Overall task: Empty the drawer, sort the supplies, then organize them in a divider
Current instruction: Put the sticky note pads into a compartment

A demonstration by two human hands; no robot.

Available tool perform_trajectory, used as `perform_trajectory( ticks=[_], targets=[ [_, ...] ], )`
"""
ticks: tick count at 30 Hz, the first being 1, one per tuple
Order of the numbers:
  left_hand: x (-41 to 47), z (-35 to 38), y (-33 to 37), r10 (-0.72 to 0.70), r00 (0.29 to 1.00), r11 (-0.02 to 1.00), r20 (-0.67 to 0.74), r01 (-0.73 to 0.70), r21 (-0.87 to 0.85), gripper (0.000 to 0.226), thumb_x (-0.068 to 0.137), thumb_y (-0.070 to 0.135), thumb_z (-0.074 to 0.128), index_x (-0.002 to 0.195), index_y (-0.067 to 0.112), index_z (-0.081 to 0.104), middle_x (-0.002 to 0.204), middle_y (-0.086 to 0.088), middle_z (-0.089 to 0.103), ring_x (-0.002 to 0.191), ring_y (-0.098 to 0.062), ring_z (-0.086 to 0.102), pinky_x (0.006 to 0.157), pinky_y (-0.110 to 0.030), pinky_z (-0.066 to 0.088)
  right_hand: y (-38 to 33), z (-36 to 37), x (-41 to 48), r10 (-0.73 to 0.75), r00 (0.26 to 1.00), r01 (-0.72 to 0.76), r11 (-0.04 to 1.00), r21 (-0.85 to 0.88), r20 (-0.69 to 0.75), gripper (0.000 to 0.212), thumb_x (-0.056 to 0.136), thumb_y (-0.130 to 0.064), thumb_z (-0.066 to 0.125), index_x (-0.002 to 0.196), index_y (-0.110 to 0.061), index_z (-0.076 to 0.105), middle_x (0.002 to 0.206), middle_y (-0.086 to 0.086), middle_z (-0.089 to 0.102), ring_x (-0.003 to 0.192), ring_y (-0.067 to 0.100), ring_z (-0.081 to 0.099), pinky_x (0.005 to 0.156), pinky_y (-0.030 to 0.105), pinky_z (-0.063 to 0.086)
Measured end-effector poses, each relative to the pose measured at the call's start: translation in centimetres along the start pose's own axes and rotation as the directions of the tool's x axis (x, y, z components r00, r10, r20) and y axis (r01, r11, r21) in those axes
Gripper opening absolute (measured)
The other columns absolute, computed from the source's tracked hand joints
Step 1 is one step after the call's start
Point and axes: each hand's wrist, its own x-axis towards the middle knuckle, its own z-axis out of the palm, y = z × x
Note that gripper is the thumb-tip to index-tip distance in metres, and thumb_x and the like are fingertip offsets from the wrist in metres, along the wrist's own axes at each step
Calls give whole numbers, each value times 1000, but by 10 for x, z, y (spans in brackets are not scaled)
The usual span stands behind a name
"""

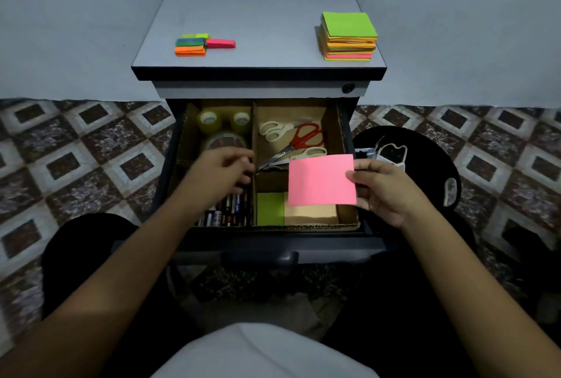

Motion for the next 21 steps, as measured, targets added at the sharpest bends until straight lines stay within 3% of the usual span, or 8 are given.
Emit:
perform_trajectory(
  ticks=[3,6,8,13,19,21],
  targets=[
    [7,-29,-18,242,938,942,-249,-165,293,28,97,17,46,122,17,58,108,3,58,99,-14,55,75,-21,44,7,11,5,54,998,-50,994,-94,31,20,92,5,48,82,-11,55,70,6,63,48,8,61,46,22,53],
    [25,-49,-46,334,871,871,-359,-140,470,32,96,16,48,125,6,57,123,-13,55,114,-26,51,90,-30,39,13,22,10,85,995,-73,976,-205,54,20,91,6,49,83,-11,53,74,8,62,58,15,61,53,26,54],
    [33,-57,-63,290,872,879,-394,-80,469,36,96,18,49,129,4,53,129,-19,50,118,-32,48,96,-35,38,17,28,15,107,992,-85,960,-268,67,19,92,6,48,84,-11,51,76,9,62,63,18,60,57,29,54],
    [39,-55,-83,106,924,914,-367,55,402,53,98,30,44,145,8,33,144,-17,35,134,-30,34,106,-36,30,32,42,30,180,981,-139,914,-381,75,21,92,6,47,82,-12,50,74,8,60,63,17,57,51,24,52],
    [41,-51,-80,24,943,931,-333,100,352,54,101,30,38,147,7,25,147,-17,36,134,-31,36,104,-37,33,50,49,45,132,988,-154,860,-487,-80,10,89,3,54,85,-5,58,67,8,55,55,16,51,50,25,45],
    [39,-51,-80,26,942,935,-334,95,342,54,101,30,37,148,8,22,149,-16,34,135,-30,35,105,-36,31,54,49,47,73,989,-132,842,-523,-132,7,87,-2,60,91,0,64,70,8,57,64,20,55,58,28,46]
  ],
)
